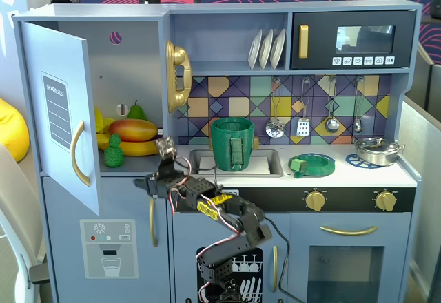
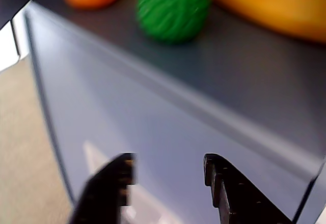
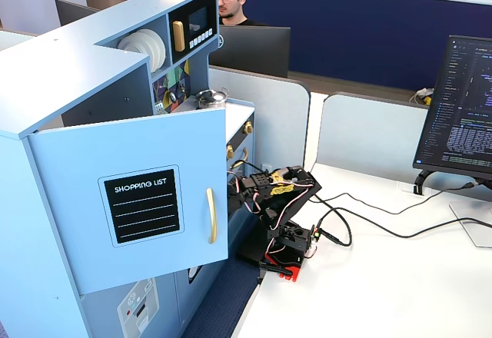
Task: Pick up the green pineapple from the left cabinet and place it in the green recipient
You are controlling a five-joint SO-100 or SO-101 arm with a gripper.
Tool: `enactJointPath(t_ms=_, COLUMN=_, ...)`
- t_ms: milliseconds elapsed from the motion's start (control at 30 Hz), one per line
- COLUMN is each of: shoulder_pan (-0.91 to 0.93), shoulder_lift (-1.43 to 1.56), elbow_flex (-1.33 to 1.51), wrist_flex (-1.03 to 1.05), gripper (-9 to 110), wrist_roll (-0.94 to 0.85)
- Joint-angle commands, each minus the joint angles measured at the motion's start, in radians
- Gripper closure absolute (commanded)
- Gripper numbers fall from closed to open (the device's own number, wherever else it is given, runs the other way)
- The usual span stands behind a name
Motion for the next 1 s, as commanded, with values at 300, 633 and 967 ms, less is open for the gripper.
enactJointPath(t_ms=300, shoulder_pan=0.041, shoulder_lift=-0.187, elbow_flex=-0.238, wrist_flex=-0.164, gripper=63, wrist_roll=0.083)
enactJointPath(t_ms=633, shoulder_pan=-0.025, shoulder_lift=-0.31, elbow_flex=-0.268, wrist_flex=-0.321, gripper=63, wrist_roll=-0.018)
enactJointPath(t_ms=967, shoulder_pan=0.009, shoulder_lift=-0.505, elbow_flex=-0.436, wrist_flex=-0.399, gripper=63, wrist_roll=-0.021)
